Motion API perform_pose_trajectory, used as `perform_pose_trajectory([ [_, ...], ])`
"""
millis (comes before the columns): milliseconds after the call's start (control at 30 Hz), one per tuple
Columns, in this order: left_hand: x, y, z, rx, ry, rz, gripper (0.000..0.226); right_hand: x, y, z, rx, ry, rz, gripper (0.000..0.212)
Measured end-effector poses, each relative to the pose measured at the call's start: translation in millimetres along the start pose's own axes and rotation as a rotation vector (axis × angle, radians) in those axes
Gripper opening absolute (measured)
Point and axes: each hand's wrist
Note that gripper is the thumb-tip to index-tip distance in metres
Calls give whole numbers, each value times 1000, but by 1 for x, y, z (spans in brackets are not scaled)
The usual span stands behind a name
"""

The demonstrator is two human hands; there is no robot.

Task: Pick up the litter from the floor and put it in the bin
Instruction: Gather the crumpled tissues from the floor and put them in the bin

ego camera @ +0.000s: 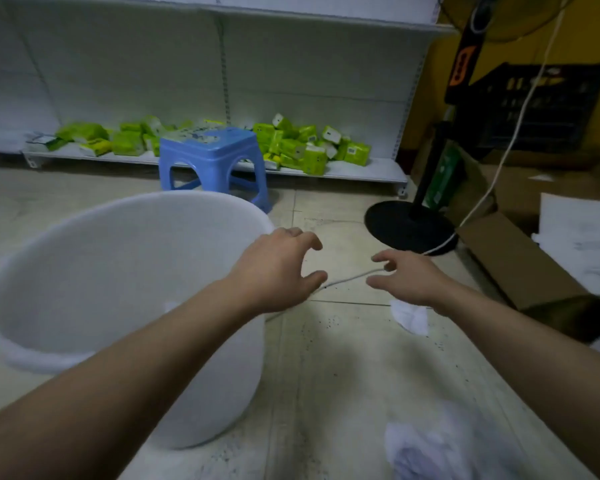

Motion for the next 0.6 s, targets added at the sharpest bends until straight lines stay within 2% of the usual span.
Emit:
perform_pose_trajectory([
  [100, 15, 18, 53, -33, -112, 10, 48, -3, 60, 21, -85, -22, 44, 57],
  [333, 16, 26, 178, -191, -335, -173, 51, 3, 180, 84, -118, -144, 175, 56],
  [467, 10, 20, 232, -239, -396, -262, 52, 27, 216, 128, -82, -192, 223, 54],
  [600, 3, 12, 264, -279, -410, -312, 52, 65, 225, 164, -85, -215, 190, 60],
])
Point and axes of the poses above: each hand's wrist, its own x-axis towards the middle knuckle, its own z-axis out of the palm, y = z × x, and after that the axes turned 13 degrees about -x, right-handed
